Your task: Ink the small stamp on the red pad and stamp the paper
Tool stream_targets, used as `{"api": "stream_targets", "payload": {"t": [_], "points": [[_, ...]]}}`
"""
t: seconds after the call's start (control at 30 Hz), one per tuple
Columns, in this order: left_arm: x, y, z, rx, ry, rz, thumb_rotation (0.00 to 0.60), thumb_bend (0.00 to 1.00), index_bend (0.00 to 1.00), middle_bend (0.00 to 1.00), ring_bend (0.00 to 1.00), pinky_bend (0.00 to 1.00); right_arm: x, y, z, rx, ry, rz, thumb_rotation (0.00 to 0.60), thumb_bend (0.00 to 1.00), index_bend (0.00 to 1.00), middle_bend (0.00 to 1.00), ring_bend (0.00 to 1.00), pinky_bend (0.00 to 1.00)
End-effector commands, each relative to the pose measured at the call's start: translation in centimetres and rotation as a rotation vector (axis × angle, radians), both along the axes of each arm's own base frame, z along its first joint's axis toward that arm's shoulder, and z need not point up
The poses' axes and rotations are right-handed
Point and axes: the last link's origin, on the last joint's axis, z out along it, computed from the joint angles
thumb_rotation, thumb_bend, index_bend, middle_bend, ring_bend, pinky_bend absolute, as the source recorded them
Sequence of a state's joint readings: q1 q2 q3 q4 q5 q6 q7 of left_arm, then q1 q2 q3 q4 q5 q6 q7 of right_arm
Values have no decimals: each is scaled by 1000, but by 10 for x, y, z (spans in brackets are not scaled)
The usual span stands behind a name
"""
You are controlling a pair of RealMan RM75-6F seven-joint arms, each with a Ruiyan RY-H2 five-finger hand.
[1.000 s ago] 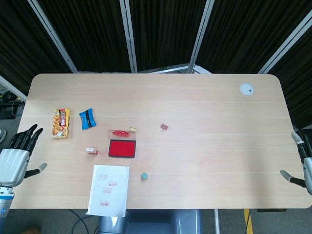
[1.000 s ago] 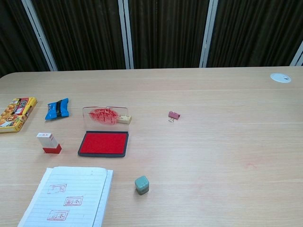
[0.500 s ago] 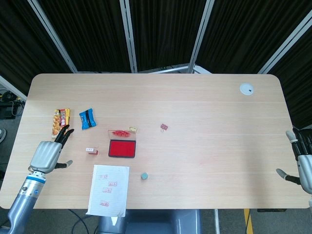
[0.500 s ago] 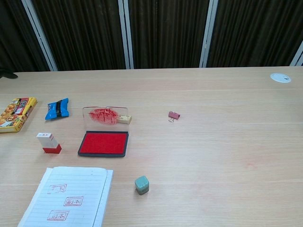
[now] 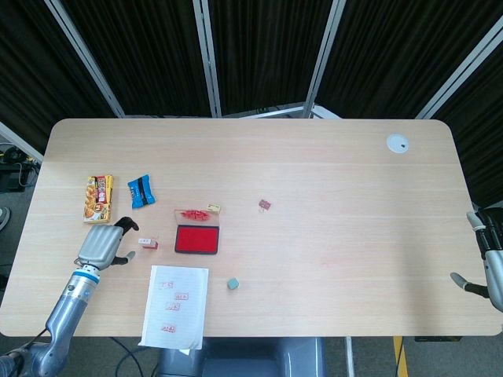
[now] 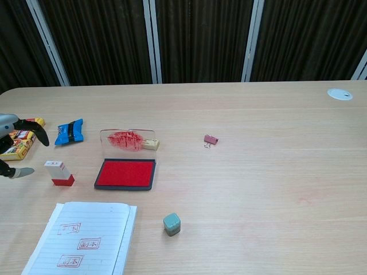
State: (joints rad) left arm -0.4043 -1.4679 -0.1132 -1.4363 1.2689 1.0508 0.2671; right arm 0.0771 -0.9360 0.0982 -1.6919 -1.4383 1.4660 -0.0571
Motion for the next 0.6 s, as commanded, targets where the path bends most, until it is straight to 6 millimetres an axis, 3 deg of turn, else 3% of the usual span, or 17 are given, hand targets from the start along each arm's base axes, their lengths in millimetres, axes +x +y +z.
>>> {"api": "stream_targets", "payload": {"t": [0.03,0.33,0.6], "points": [[3,4,-10,-9,-23,-11,600,222,332,281,857,913,-1,0,0,-1,2,-5,600,0,0,0,0,0],[7,11,-24,-29,-26,-26,600,272,377,376,857,913,-4,-1,-2,1,11,-18,600,0,0,0,0,0],[5,14,-29,-22,-9,-27,600,286,381,385,857,913,-5,-2,-3,2,16,-21,600,0,0,0,0,0]]}}
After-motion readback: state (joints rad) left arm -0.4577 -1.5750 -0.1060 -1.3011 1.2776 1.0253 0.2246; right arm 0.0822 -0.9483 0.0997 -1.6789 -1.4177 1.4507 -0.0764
